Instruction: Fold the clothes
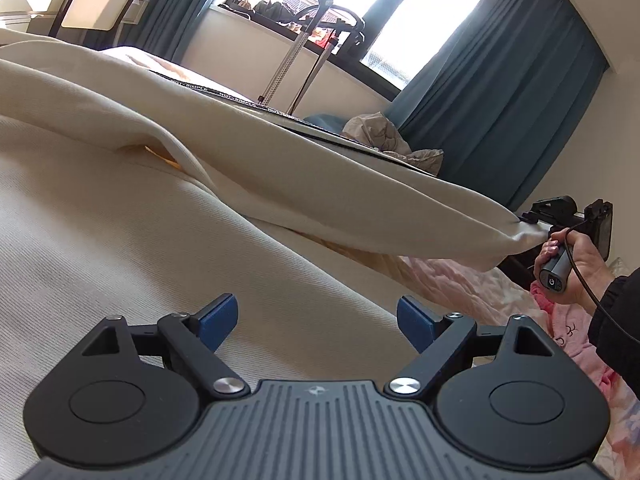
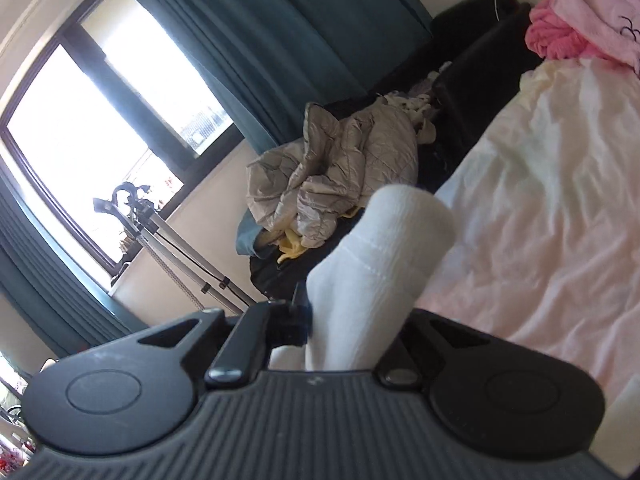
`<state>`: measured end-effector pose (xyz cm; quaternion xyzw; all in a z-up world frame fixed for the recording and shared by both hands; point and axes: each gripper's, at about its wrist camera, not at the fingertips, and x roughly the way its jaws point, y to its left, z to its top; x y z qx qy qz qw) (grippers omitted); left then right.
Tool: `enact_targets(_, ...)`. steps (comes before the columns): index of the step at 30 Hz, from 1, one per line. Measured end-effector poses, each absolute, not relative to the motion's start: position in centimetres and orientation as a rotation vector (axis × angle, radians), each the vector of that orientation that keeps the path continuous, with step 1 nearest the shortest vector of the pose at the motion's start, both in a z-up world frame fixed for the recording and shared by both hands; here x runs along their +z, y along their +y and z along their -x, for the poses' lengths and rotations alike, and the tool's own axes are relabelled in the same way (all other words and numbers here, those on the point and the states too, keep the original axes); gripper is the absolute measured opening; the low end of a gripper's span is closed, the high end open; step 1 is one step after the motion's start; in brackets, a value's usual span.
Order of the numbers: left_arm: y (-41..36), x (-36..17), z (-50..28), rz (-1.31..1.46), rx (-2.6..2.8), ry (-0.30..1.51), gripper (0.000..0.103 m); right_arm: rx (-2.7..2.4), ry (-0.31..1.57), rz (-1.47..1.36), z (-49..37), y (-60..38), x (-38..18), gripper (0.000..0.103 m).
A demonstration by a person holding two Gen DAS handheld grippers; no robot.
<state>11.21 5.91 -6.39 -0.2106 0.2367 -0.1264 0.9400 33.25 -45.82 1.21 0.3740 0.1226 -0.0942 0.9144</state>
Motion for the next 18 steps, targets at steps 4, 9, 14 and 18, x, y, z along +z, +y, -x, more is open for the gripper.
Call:
enact_targets(4,6.1,-5.3,-10.0,0.397,-0.250,0.400,0.090,-0.252,0.245,-0.765,-31.4,-48.9,0.0,0.005)
enact_targets(9,6.0,-5.9,-10.4,0.434,-0.249,0.455,0.090,-0.342,0.366,-0.848,-28.3,-52.8,-7.3,0.005)
enact_targets(14,5.8,-6.0,-10.5,0.418,-0.225,0.460,0.090,-0.378,0.447,-0.930,-25.7,-54.6,-13.1,0.006)
enact_targets(18,5.5,-5.8,-10.4,0.318,-0.165,0.473,0.090,-0.413,0.446,-0.831,-24.9,-53.4,-11.1,0.026)
